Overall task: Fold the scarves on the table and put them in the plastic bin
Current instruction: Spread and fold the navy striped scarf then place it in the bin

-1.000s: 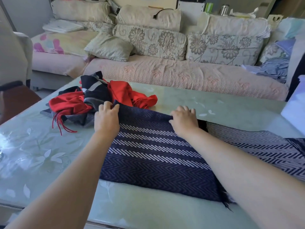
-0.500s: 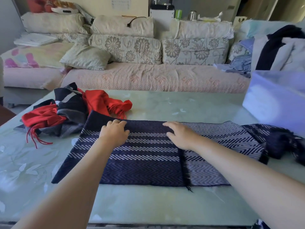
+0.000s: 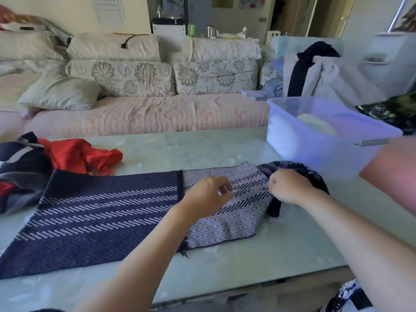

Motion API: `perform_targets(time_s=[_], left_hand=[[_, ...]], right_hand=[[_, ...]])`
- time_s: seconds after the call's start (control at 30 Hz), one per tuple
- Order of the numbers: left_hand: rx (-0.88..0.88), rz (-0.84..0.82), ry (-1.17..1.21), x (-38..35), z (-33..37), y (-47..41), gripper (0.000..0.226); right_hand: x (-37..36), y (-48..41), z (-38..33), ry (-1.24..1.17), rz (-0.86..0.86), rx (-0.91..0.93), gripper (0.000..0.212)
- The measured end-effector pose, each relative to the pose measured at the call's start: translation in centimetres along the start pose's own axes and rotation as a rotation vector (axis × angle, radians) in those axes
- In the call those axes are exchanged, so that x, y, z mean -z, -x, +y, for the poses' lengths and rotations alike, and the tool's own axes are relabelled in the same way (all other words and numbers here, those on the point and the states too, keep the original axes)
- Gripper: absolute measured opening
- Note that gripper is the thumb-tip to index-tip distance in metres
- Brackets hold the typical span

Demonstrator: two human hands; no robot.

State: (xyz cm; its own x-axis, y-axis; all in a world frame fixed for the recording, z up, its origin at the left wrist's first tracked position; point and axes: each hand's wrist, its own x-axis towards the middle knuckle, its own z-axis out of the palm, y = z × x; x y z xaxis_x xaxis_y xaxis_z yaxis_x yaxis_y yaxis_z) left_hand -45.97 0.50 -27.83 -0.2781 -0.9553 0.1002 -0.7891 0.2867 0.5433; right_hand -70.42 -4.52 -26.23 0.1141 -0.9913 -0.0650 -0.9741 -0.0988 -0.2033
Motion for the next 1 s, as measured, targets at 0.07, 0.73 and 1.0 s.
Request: perform_targets(time_s=[0.07, 0.73, 1.0], left_hand=[[-0.019, -0.003, 0.012, -2.5, 2.5, -0.7, 0.018], [0.246, 0.164, 0.222, -7.0, 3.3, -2.6, 0.017], [0.188, 0.058, 0.008, -7.9, 5.5, -2.3, 0.016]], right_hand=[[-0.2, 0.7, 2.5, -0.072, -0.035, 0.034, 0.029], [0.0, -0.3, 6.0, -0.252, 0.275, 0.262, 0.023], [0.0, 0.8, 6.7, -0.339, 0.160, 0.041, 0.011]])
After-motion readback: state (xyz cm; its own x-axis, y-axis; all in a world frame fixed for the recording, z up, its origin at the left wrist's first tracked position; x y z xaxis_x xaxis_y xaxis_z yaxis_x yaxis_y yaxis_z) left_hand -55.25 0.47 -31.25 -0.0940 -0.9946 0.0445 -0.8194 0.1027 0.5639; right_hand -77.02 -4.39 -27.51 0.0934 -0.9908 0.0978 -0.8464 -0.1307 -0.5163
